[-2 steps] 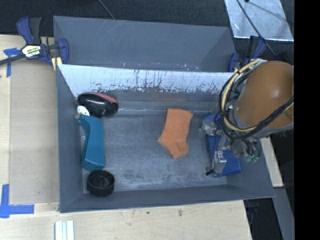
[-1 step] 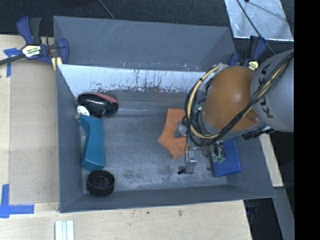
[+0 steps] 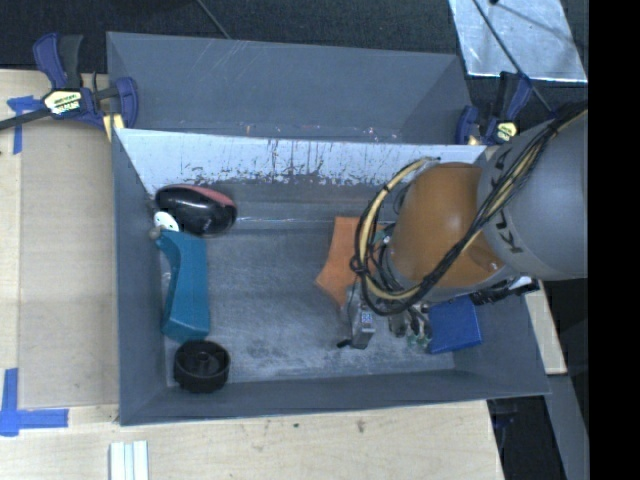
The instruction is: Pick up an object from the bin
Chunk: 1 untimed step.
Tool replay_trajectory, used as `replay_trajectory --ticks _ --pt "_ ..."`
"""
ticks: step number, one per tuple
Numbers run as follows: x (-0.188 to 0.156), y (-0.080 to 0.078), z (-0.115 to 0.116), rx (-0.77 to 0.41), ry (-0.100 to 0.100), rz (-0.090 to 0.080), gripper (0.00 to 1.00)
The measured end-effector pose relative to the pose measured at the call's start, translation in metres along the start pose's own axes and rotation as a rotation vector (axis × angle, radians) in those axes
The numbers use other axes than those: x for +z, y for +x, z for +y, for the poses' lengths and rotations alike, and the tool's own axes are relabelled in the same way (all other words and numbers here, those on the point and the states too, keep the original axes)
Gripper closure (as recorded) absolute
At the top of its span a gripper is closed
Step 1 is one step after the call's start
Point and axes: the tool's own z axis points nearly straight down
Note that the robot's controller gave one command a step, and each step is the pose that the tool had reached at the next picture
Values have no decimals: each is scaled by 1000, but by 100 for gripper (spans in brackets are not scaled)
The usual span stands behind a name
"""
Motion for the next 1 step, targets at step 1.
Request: replay_trajectory --ticks 1 --pt "0 0 0 -1 0 0 0"
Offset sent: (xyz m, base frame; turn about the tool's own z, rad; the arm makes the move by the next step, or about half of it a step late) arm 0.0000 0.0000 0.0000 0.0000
